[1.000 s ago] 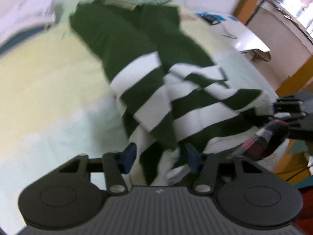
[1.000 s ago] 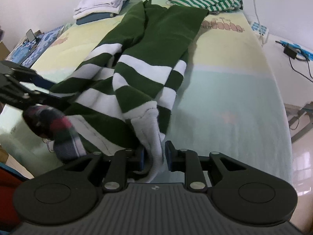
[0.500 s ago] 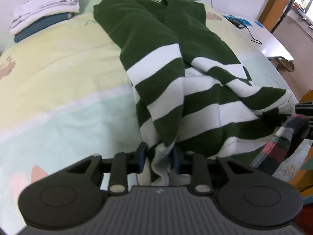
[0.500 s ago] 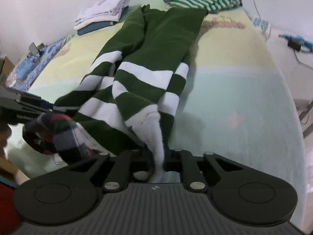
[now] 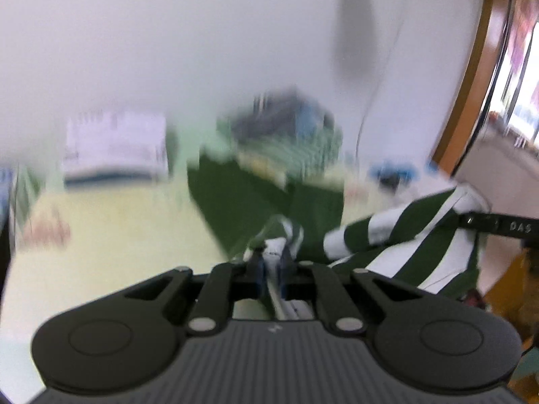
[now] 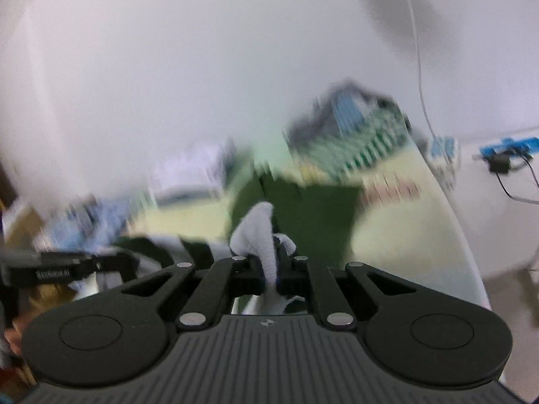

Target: Fold clothes

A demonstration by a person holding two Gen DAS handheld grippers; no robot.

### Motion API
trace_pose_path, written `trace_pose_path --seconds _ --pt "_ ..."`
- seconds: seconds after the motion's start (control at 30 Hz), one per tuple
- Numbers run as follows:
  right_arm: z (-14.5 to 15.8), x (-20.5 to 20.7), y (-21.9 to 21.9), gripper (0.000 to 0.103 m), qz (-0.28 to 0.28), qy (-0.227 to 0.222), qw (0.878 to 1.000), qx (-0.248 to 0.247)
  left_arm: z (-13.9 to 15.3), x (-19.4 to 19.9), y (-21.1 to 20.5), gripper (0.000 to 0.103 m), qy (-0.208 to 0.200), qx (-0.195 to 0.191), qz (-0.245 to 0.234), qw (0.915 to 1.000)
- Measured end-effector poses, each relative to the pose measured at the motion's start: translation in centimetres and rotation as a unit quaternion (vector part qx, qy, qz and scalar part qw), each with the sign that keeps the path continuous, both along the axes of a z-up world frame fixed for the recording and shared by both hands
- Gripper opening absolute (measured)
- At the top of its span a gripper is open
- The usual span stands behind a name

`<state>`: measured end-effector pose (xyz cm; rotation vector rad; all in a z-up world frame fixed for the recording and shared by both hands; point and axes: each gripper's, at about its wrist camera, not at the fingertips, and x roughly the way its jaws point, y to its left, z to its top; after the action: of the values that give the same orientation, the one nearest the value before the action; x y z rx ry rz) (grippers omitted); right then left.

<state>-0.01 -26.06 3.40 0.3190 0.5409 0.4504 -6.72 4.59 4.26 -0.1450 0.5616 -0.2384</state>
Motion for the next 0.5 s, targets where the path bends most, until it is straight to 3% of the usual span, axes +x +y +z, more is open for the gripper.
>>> trace_pose_path --seconds 0.1,0.27,0.5 --pt "3.6 0.6 0.1 0.006 -0.011 -0.033 0.997 0.065 4.7 -0.1 1.6 0.004 -0.063 -0.024 -0.009 0.9977" --pt "10.3 -0.2 1.2 0.006 -0.008 -0.101 0.985 0.137 12.0 -1.3 4.0 0.004 -0.149 -0.029 -0.025 0.9882" --pt "18.7 -3.4 2.3 0.006 -0.005 -0.198 0.963 0.180 21.8 -5.2 7.9 0.004 -0.229 -0.039 -0.025 0.9723"
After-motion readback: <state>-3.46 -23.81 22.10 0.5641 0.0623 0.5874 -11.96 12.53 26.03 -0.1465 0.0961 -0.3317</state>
